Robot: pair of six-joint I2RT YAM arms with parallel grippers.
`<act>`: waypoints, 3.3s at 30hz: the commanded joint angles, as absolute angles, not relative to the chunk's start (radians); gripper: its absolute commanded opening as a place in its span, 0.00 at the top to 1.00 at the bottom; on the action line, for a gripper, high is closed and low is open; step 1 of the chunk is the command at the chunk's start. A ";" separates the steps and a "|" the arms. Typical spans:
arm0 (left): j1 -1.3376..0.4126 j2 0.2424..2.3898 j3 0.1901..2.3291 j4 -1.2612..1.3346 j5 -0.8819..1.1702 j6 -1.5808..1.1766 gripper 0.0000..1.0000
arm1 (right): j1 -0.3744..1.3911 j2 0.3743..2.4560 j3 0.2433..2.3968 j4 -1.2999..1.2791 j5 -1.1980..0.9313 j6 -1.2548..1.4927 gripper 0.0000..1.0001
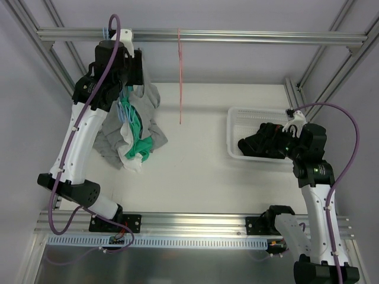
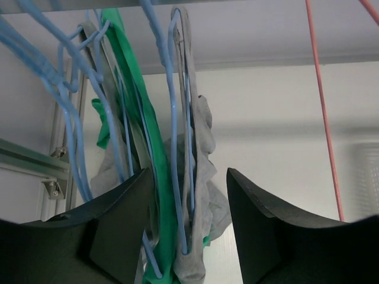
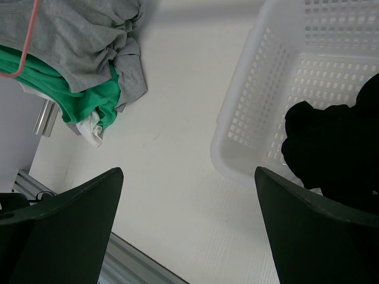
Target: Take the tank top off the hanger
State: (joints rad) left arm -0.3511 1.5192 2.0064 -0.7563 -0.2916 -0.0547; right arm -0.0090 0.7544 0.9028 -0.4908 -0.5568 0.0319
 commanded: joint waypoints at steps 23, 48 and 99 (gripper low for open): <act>-0.331 1.519 2.052 -0.741 -0.201 -0.075 1.00 | 0.035 0.698 0.891 -0.417 -0.601 0.017 0.01; -0.333 1.174 1.720 -0.608 0.104 -0.287 1.00 | 0.066 0.696 0.844 -0.083 -0.942 0.196 0.00; -0.344 0.403 0.821 -0.601 0.868 -0.479 1.00 | 0.959 1.213 0.919 0.184 -0.090 0.015 0.42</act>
State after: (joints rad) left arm -0.3405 0.4053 0.7879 -0.6327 0.8177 -0.4599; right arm 0.9493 1.1965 0.8639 0.1112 -0.1009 0.0284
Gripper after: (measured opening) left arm 0.020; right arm 0.605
